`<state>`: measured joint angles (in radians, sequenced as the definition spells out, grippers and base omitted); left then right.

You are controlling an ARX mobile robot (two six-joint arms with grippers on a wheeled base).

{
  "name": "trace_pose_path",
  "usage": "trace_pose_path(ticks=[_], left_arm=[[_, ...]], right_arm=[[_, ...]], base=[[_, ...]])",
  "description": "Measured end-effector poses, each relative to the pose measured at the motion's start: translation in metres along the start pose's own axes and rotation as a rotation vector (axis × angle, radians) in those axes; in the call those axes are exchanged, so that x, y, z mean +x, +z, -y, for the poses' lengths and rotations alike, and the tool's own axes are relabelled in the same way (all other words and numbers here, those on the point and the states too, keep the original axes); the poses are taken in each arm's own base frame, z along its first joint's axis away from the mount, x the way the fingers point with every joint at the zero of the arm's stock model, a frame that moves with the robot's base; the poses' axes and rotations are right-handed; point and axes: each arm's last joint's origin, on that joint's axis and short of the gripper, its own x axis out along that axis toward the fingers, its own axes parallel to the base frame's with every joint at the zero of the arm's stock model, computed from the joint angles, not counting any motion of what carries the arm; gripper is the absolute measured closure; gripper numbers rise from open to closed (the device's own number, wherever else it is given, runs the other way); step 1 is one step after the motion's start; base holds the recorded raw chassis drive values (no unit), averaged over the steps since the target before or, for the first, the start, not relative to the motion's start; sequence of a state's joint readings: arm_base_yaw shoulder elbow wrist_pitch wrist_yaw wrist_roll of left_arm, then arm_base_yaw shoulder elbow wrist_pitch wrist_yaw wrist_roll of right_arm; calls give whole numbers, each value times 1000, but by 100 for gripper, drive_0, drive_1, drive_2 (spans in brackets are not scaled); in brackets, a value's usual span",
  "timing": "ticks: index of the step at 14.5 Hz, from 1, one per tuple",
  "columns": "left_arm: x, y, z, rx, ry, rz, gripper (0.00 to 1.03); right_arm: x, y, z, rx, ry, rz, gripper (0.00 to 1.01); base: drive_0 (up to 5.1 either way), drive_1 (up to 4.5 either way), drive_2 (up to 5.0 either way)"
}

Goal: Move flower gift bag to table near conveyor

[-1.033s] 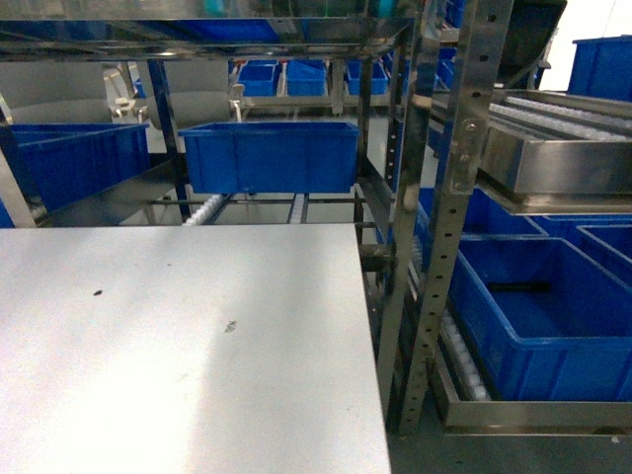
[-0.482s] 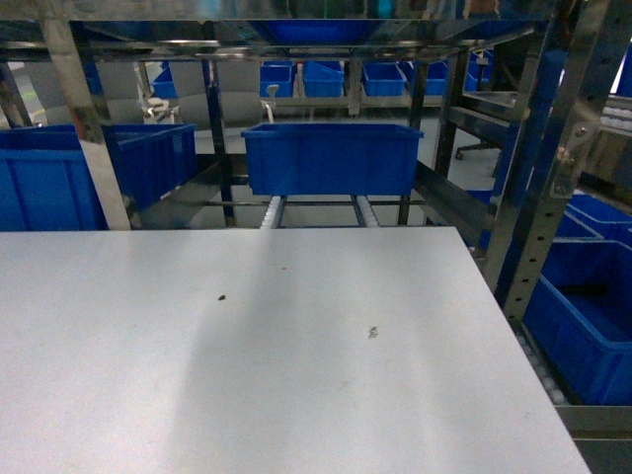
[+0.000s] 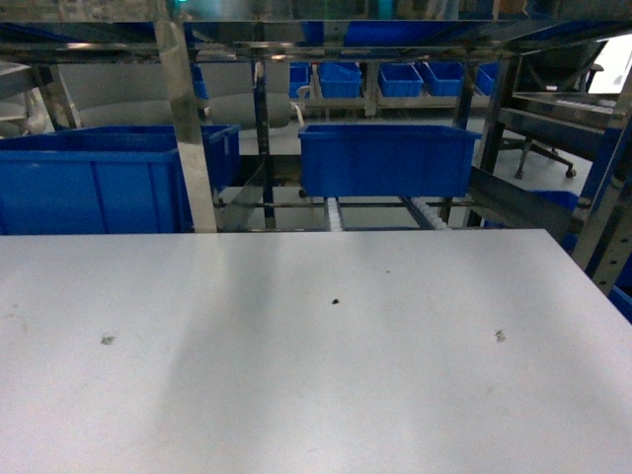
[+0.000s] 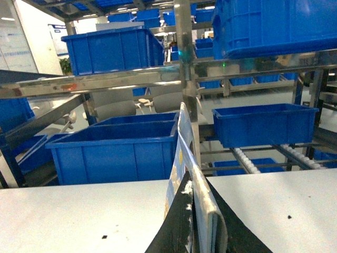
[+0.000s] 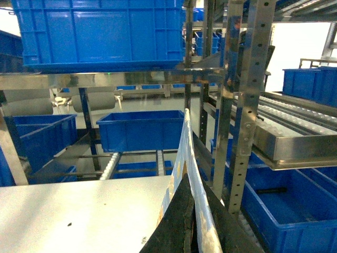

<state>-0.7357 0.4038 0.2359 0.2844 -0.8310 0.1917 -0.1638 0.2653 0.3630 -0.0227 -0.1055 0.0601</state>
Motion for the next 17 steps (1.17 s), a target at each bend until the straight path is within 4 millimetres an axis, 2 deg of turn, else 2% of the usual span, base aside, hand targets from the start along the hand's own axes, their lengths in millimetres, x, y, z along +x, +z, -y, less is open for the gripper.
trace_pose_path(ticks=[9,14,17], left_arm=[[0,0,0,1,0,-1,101],[0,0,0,-1,3,1,101],[0,1,-1,-5,4,4,101]], right_arm=[[0,0,0,0,0,-2,99],[0,-1,0,1,3,-6,99],[-1,0,0,-1,3,6,99]], base=[[-473,225,225],[0,0,0],[-3,379,-385]])
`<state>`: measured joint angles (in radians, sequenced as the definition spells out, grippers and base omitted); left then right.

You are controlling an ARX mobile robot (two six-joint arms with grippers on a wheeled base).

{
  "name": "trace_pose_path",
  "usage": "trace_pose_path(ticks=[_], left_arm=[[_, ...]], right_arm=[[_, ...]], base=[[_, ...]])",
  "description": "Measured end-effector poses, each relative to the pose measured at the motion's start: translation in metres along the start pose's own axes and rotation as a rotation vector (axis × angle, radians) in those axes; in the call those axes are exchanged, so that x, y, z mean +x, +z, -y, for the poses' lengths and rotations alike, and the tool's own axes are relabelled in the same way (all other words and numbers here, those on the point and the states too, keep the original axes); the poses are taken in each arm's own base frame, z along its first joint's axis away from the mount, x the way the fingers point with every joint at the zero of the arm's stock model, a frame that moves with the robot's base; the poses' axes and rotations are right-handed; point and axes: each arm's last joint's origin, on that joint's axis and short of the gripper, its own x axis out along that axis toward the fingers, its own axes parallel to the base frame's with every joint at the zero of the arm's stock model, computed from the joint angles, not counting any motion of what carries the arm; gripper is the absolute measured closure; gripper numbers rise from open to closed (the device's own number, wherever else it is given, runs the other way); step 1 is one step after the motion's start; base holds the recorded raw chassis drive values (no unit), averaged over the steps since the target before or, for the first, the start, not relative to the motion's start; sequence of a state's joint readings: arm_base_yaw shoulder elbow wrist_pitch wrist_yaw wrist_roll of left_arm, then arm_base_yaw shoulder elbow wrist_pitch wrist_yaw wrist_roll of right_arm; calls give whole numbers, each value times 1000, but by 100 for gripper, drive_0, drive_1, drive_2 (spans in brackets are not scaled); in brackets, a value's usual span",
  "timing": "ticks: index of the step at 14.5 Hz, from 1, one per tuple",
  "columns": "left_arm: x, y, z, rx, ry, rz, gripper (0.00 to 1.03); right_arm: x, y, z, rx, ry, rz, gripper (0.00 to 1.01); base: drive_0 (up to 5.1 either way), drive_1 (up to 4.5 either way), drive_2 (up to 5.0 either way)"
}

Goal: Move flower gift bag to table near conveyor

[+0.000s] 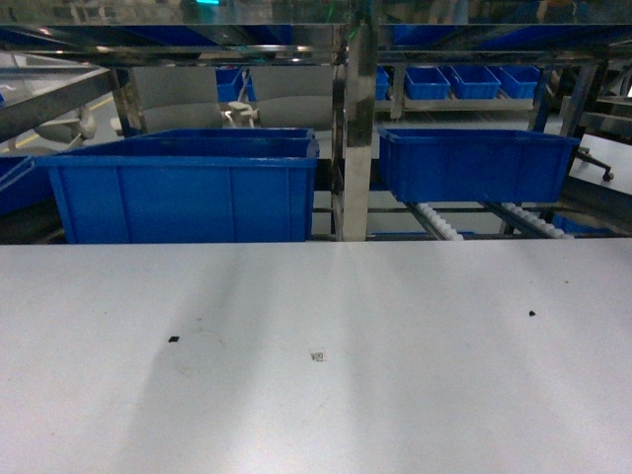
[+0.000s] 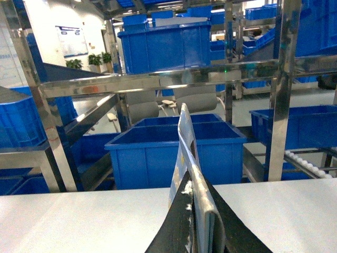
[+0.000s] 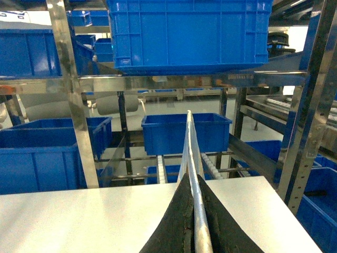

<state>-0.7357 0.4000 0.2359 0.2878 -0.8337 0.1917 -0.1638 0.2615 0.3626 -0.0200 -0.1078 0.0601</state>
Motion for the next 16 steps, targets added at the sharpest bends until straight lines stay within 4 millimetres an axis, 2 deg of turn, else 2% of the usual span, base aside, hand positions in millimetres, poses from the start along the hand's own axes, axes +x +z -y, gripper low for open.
trace_pose_path(ticks=[8,11,13,16], left_arm=[[0,-1,0,5,-1,-4,101],[1,-1,1,12,-3,-10,101],[0,-1,1,6,-3,-5,101],[0,-1,1,7,2,-7,101]], right_arm=[[0,0,0,0,0,0,99],[1,-1,0,1,-2,-9,99],[0,0,0,1,-2,-5,99],[1,0,0,0,4,-5,99]], base=[[-37,435,-414],[0,0,0],[-474,377,89],[0,0,0]])
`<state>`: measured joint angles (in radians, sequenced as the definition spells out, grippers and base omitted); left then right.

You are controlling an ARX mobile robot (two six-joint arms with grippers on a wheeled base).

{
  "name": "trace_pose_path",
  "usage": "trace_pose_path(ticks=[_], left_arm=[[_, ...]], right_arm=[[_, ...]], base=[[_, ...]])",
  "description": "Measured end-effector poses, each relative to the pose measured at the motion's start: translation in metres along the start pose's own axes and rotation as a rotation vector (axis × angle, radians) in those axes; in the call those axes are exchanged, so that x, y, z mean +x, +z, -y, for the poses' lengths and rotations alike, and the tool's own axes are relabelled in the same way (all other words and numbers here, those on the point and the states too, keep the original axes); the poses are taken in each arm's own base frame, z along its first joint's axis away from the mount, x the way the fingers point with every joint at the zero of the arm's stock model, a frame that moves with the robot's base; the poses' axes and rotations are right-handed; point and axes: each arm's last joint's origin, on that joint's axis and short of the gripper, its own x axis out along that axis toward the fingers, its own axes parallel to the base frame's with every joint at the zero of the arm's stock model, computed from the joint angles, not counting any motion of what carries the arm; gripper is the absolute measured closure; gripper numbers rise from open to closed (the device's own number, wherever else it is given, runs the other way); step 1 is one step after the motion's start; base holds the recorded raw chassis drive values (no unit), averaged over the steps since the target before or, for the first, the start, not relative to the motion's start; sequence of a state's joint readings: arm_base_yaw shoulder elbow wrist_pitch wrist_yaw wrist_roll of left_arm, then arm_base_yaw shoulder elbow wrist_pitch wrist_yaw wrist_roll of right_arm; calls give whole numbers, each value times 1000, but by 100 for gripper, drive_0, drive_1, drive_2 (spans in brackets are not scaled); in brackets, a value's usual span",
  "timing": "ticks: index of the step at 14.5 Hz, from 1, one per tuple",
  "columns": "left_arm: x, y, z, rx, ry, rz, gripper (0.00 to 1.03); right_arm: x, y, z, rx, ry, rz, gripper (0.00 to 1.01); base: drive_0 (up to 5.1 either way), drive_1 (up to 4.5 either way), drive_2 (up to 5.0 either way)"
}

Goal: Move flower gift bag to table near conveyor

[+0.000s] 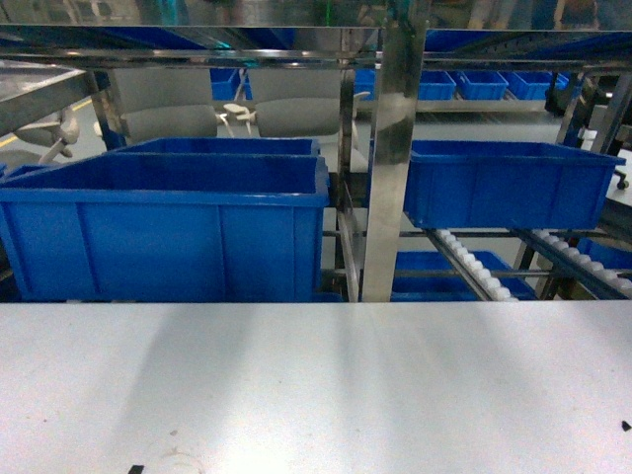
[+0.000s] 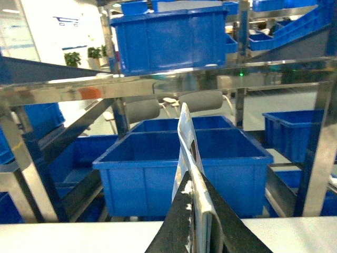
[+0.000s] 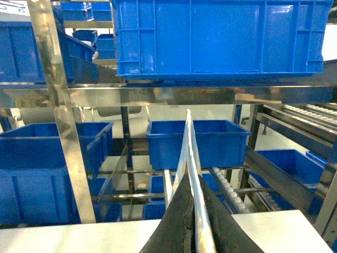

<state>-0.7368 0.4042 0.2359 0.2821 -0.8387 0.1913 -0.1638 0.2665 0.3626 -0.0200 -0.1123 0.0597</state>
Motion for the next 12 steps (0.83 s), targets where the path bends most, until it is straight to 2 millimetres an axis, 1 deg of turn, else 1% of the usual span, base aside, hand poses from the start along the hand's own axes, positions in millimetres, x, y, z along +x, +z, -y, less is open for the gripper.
trace_pose_path(ticks=[6,8,9,10,12], left_arm=[[0,0,0,-1,-3,2,101],[0,0,0,-1,-3,2,101],[0,0,0,-1,-4,2,101],[0,0,0,-1,-3,2,101],[0,0,0,-1,-3,2,101]], right_arm=[[0,0,0,0,-2,-2,99],[0,-1,-5,3,37,-6,99],[3,2,-8,1,58,17,99],[14,4,-10,0,62,33,99],[33,0,-13,-11,69,14,99]], base=[[0,0,0],[0,0,0],[0,0,0],[0,0,0],[0,0,0]])
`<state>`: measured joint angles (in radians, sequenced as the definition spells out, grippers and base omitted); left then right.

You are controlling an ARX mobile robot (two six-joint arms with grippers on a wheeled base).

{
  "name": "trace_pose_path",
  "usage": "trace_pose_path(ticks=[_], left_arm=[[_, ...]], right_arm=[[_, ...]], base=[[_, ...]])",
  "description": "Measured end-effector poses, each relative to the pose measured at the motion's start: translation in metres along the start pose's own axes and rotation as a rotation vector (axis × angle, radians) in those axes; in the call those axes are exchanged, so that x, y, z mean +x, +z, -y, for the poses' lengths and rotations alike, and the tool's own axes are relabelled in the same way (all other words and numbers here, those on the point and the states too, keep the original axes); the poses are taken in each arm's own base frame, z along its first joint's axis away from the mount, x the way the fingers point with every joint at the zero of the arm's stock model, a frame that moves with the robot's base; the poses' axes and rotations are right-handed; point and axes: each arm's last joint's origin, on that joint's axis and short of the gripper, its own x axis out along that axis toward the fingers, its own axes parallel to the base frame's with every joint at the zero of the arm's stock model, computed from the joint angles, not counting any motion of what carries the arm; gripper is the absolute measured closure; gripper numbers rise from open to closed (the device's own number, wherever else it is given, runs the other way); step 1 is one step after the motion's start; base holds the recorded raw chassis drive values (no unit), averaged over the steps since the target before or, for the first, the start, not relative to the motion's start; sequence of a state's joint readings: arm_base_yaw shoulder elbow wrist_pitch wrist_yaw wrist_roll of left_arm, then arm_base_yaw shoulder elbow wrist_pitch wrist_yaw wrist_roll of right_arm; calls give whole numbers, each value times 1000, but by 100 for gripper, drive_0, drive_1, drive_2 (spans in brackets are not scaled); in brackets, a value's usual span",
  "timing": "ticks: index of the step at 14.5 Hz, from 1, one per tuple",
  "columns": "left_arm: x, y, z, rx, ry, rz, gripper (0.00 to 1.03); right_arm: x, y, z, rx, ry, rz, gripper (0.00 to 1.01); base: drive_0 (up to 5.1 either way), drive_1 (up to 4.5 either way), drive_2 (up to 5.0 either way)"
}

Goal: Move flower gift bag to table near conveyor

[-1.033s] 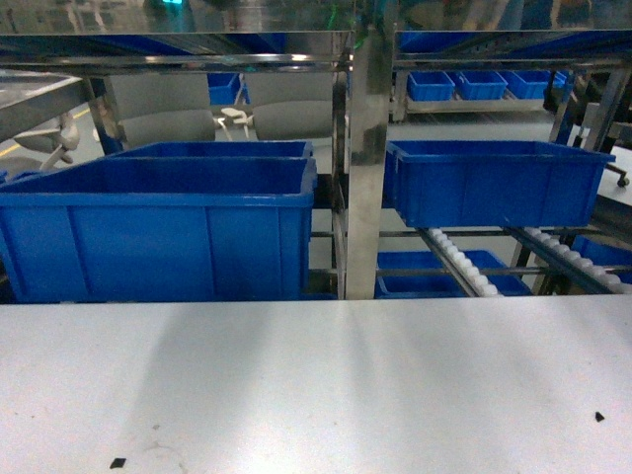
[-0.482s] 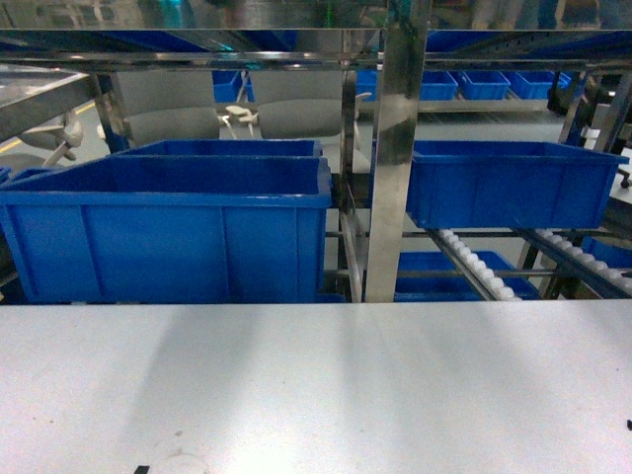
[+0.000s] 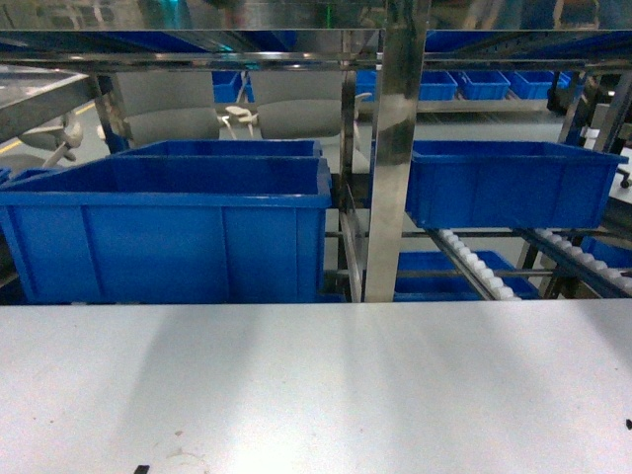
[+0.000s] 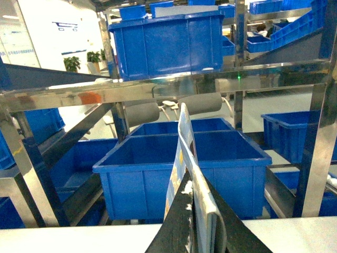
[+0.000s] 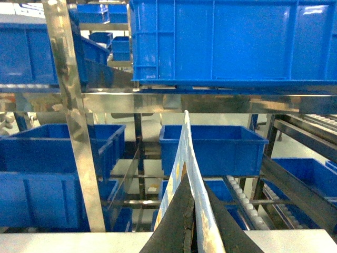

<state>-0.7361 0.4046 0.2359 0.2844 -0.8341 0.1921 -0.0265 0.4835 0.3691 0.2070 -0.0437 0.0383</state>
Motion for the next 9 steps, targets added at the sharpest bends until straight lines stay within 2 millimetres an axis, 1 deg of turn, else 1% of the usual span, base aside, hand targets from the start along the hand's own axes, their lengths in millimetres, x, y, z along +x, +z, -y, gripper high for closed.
trace_pose_path(ticks=[2,3,4,5,6,7,9], left_arm=[[0,0,0,0,0,0,101],[0,0,0,0,0,0,101],[0,0,0,0,0,0,101],[0,0,0,0,0,0,101],[0,0,0,0,0,0,101],[0,0,0,0,0,0,101],[0,0,0,0,0,0,101]], right_arm=[[22,-8,1,-8,-3,-21,99],[37,-17,3,-8,0,-47,99],[47,-25,5,-10,-4,-70,99],[63,-42,8,-8,-6,-119,99],[73,-57,9,-12,-7,-153,99],[83,-78,11,-27,-7,-207,99],[93,-102,20,-47,-23,-265,99]], base=[[0,0,0],[0,0,0],[0,0,0],[0,0,0],[0,0,0],[0,0,0],[0,0,0]])
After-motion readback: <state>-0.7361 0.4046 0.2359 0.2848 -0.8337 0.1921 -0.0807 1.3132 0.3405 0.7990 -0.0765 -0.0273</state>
